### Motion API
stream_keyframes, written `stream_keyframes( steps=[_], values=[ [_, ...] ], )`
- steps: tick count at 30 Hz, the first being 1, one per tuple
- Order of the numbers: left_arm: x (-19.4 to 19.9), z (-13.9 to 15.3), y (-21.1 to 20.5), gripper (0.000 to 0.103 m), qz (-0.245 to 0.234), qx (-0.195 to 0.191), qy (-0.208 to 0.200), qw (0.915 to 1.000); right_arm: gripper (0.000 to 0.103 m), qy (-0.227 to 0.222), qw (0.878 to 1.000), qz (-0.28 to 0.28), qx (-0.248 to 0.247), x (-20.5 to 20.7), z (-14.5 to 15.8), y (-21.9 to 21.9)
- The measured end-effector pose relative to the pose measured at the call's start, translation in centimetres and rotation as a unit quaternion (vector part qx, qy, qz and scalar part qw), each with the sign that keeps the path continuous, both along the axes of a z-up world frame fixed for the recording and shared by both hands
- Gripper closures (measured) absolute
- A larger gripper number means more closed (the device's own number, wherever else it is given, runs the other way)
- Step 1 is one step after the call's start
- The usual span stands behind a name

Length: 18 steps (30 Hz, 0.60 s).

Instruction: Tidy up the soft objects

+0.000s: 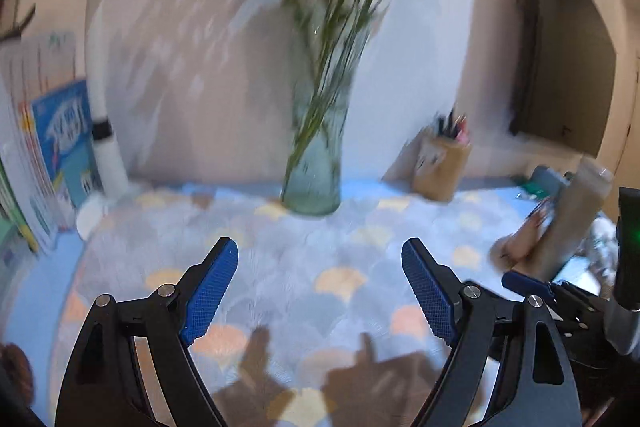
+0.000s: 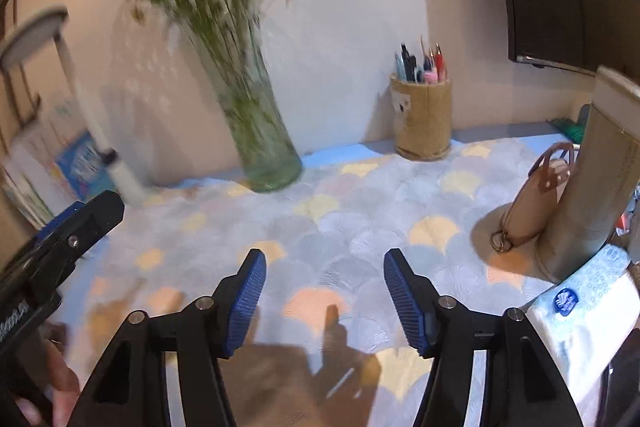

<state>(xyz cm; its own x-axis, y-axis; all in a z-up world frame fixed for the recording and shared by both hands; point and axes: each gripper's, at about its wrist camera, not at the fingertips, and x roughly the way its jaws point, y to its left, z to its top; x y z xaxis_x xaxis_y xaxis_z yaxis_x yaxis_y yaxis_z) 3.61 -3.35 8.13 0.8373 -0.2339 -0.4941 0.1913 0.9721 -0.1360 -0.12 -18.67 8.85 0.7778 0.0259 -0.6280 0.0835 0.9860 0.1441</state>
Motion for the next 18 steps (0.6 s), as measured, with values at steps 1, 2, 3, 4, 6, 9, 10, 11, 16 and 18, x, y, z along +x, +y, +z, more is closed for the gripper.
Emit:
stream_keyframes(
  steps=[1, 2, 3, 4, 6, 9, 10, 11, 16, 18],
  values=[
    [0.2, -1.0, 0.1, 0.020, 0.000, -0.003, 0.005, 1.0000, 0.036, 0.012, 1.000, 0.004, 0.006, 0.4, -1.1, -0.1],
    [0.6, -2.0, 0.3, 0.020, 0.000, -0.007, 0.012, 0.9999, 0.036, 0.030, 0.999, 0.006, 0.025, 0.9, -2.6, -0.4],
    [0.9, -2.8, 0.4, 0.020, 0.002, -0.010, 0.018, 0.9998, 0.036, 0.038, 0.999, 0.006, 0.036, 1.2, -3.4, -0.6],
    [1.2, -3.4, 0.5, 0.020, 0.006, -0.010, 0.020, 0.9997, 0.036, 0.044, 0.998, 0.006, 0.039, 1.4, -4.3, -0.9],
    [1.4, -4.3, 0.6, 0.020, 0.016, -0.005, 0.022, 0.9996, 0.036, 0.044, 0.999, -0.003, 0.018, 1.6, -4.9, -0.9],
    [2.1, -5.0, 0.3, 0.020, 0.013, 0.004, 0.040, 0.9991, 0.035, 0.027, 1.000, -0.014, -0.008, 1.5, -5.2, -1.0],
    [2.1, -5.0, 0.2, 0.020, 0.015, 0.006, 0.036, 0.9992, 0.031, 0.020, 1.000, -0.014, -0.006, 1.3, -5.2, -1.0],
    [2.0, -5.0, 0.1, 0.019, 0.019, 0.011, 0.033, 0.9992, 0.028, 0.016, 1.000, -0.015, -0.008, 1.2, -5.0, -0.9],
    [1.6, -4.9, -0.3, 0.008, 0.021, 0.028, 0.023, 0.9991, 0.016, 0.005, 1.000, -0.023, -0.018, 0.8, -4.9, -0.8],
    [1.4, -4.8, -0.4, 0.004, 0.022, 0.035, 0.017, 0.9990, 0.016, 0.010, 0.999, -0.024, -0.021, 0.9, -5.0, -0.7]
  ],
)
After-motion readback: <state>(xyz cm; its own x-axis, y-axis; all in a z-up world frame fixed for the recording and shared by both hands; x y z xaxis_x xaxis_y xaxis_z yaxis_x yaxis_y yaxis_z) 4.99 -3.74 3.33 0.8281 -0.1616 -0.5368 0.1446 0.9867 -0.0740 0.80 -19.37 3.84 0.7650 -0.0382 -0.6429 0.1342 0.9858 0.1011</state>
